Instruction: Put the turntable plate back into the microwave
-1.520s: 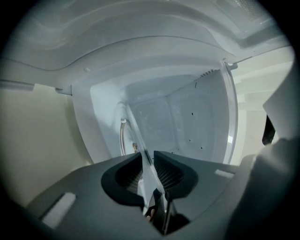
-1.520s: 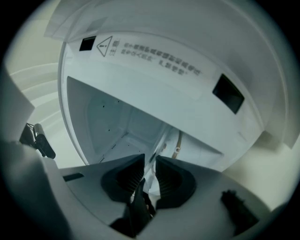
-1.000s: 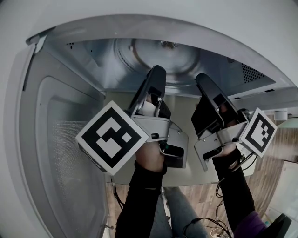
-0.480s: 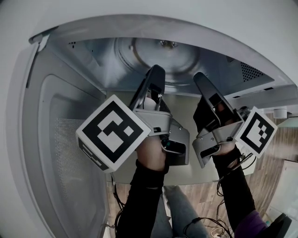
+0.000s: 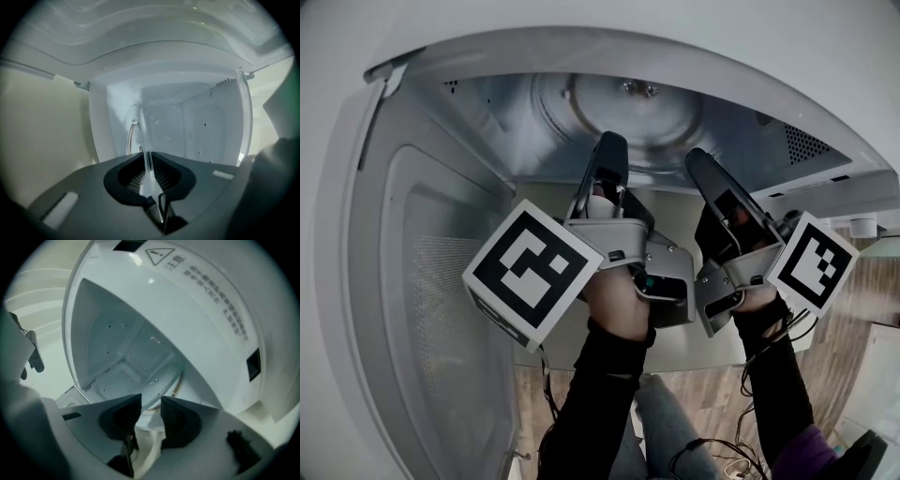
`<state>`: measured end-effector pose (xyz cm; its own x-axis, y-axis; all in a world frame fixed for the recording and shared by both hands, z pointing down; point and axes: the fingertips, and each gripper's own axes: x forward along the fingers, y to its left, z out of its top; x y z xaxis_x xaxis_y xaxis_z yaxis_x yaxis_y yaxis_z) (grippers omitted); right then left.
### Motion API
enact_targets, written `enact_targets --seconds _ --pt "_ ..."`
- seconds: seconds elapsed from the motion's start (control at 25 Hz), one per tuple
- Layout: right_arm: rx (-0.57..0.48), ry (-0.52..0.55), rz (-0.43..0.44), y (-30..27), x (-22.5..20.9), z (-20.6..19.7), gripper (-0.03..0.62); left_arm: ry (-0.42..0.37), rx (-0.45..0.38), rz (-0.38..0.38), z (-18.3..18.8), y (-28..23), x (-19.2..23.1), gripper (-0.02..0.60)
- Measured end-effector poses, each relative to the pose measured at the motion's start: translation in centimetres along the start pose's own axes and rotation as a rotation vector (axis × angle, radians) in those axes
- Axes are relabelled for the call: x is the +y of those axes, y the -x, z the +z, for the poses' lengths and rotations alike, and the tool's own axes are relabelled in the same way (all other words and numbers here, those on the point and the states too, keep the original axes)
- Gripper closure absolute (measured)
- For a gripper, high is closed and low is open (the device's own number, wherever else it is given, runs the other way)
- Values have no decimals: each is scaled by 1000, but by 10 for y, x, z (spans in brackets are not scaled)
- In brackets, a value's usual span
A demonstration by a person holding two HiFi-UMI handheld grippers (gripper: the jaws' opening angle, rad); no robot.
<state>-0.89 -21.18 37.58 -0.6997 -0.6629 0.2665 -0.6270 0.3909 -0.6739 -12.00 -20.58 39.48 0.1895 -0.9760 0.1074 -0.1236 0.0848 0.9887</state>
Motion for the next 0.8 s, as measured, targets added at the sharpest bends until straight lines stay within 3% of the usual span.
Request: enact_targets --seconds 0.36,0.56,0.8 --pt "99 21 -2 -4 -2 -7 462 39 -59 5 4 0 3 545" --pt "89 52 -1 -3 3 -5 461 77 -75 -6 4 0 4 543" --pt "123 4 47 5 0 -10 457 72 -71 -2 4 0 4 543"
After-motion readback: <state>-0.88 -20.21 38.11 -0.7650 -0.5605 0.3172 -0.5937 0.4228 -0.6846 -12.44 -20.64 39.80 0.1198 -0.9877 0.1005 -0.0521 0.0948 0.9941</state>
